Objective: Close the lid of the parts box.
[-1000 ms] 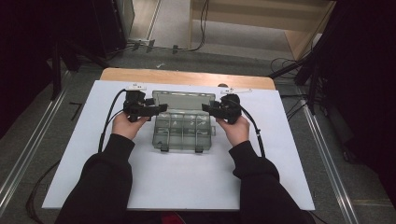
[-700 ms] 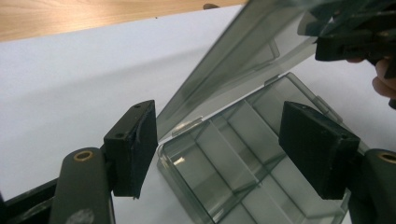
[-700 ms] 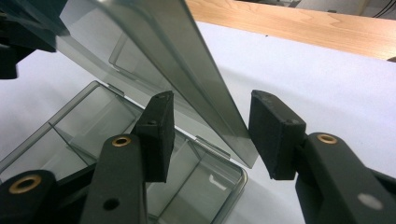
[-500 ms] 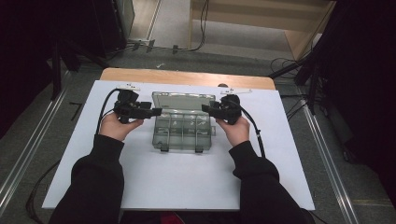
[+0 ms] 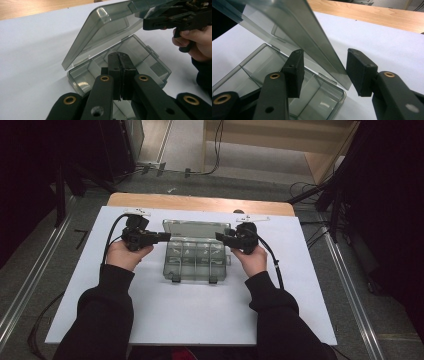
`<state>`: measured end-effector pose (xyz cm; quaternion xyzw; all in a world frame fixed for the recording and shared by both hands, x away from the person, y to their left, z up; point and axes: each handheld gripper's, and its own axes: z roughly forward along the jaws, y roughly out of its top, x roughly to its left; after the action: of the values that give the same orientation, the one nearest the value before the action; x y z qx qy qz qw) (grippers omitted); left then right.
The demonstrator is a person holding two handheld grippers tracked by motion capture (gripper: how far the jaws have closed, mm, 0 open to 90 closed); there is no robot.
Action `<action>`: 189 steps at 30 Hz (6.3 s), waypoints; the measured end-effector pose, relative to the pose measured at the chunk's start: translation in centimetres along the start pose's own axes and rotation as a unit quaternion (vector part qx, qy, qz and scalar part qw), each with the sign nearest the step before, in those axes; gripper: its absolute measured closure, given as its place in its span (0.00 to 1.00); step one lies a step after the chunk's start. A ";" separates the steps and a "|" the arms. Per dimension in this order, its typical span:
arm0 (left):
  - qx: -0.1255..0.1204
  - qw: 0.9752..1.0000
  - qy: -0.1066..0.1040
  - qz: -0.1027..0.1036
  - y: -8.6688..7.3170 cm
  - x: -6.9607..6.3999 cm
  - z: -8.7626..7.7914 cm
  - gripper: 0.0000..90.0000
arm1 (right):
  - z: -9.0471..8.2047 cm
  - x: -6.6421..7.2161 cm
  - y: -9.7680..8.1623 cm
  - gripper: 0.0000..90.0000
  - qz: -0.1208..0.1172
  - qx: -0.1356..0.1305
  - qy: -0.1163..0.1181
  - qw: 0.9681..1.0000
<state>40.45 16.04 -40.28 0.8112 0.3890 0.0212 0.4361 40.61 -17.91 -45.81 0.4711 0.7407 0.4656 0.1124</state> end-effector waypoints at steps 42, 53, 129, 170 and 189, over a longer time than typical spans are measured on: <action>0.004 1.000 -0.023 0.010 0.2 -0.5 -0.2 0.99 | -5.1 -1.1 -1.0 0.84 -0.009 0.066 0.046 0.997; -0.001 0.999 -0.032 0.009 -0.4 -0.6 -0.5 0.99 | -5.6 -1.5 0.4 0.98 -0.003 0.056 0.043 0.997; -0.012 0.999 -0.018 0.048 -4.8 -1.0 1.5 0.99 | -4.2 2.7 -2.4 0.98 -0.037 0.069 0.097 0.992; 0.018 0.997 -0.034 0.063 -6.9 -0.9 3.4 0.99 | -2.8 2.9 -5.7 0.98 -0.049 0.099 0.089 0.990; 0.003 0.997 -0.064 0.030 -6.2 -1.9 1.5 0.67 | -5.0 2.7 -5.2 0.67 -0.046 0.082 0.085 0.992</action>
<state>35.86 15.76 -45.14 0.8233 0.3360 -0.0191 0.4570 33.03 -19.26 -46.50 0.4025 0.8045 0.4356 0.0311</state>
